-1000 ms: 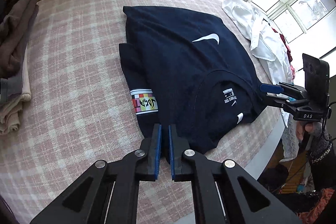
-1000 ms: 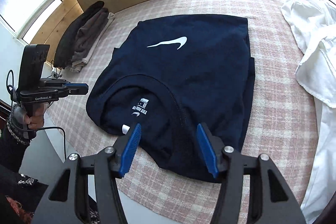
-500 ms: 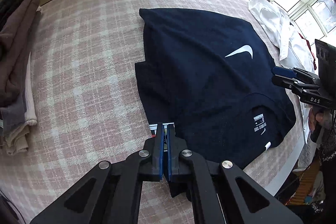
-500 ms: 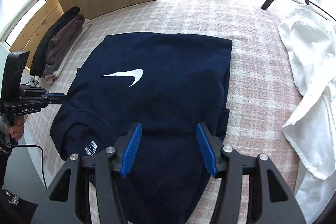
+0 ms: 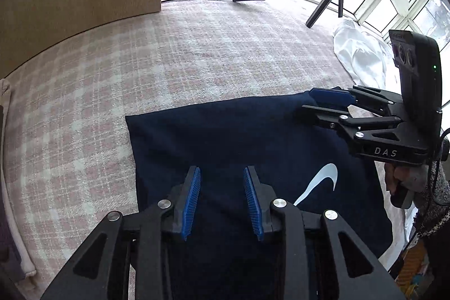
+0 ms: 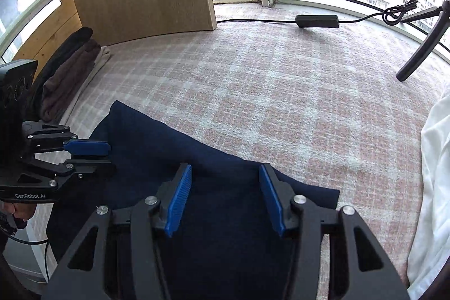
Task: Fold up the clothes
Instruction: 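Pinch the folded navy sweatshirt edge with both grippers and straighten it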
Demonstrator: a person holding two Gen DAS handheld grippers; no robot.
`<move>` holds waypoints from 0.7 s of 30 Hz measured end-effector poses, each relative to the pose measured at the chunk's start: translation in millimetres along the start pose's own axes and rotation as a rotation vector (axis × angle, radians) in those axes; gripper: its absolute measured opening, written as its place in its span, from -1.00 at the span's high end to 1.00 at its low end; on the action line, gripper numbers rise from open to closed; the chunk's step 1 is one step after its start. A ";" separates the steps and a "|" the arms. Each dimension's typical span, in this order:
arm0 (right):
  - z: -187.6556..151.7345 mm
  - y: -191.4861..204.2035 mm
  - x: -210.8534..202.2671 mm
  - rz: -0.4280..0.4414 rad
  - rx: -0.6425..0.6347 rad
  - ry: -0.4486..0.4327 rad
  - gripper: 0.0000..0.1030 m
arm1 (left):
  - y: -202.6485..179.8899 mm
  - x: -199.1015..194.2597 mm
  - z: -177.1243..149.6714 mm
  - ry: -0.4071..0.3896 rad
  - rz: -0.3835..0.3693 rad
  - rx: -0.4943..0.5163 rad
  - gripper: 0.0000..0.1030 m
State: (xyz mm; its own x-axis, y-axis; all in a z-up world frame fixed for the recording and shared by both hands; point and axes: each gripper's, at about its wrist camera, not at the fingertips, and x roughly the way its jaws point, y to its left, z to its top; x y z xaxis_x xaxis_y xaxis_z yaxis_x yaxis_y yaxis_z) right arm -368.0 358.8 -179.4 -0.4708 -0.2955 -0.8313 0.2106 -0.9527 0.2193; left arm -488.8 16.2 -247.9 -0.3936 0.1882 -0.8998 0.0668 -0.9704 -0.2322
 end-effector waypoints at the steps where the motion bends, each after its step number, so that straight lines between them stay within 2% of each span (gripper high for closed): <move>1: 0.0 -4.2 -7.4 0.006 0.032 -0.009 0.07 | 5.7 -5.2 -1.8 -0.008 -0.027 -0.026 0.46; 6: -4.1 -20.4 -60.6 0.204 0.214 -0.147 0.07 | 20.6 -53.8 -10.7 -0.072 -0.047 -0.059 0.44; 7: -6.1 -22.4 -71.9 0.229 0.247 -0.166 0.07 | 22.5 -66.0 -14.9 -0.086 -0.054 -0.058 0.37; 8: -11.4 -22.9 -85.3 0.236 0.267 -0.182 0.05 | 24.7 -77.9 -22.0 -0.097 -0.063 -0.061 0.30; 9: -16.7 -23.4 -98.7 0.242 0.287 -0.198 0.02 | 27.4 -88.9 -30.2 -0.107 -0.072 -0.068 0.16; 10: -22.5 -23.7 -112.1 0.241 0.303 -0.213 -0.08 | 31.4 -96.3 -39.6 -0.110 -0.093 -0.082 0.09; 12: -41.9 -23.3 -136.8 0.185 0.318 -0.235 -0.29 | 39.5 -103.2 -60.3 -0.097 -0.152 -0.122 0.09; 13: -53.4 -22.3 -143.9 0.177 0.335 -0.233 -0.41 | 41.7 -103.0 -71.3 -0.080 -0.179 -0.147 0.09; 16: -93.5 -14.1 -151.5 0.163 0.364 -0.184 -0.42 | 35.7 -100.5 -107.4 -0.039 -0.177 -0.142 0.10; 19: -137.1 -1.8 -136.1 0.185 0.396 -0.106 -0.42 | 27.6 -82.2 -135.0 0.008 -0.176 -0.141 0.10; 21: -159.1 4.6 -114.5 0.173 0.409 -0.005 -0.42 | 25.8 -69.2 -147.0 0.052 -0.121 -0.136 0.13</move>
State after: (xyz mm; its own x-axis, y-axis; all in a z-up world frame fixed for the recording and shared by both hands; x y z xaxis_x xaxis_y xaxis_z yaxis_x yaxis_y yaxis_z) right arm -176.8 399.6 -164.5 -0.4631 -0.4528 -0.7619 -0.0693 -0.8385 0.5404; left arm -325.0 0.4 -246.0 -0.3584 0.3138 -0.8793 0.1467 -0.9112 -0.3850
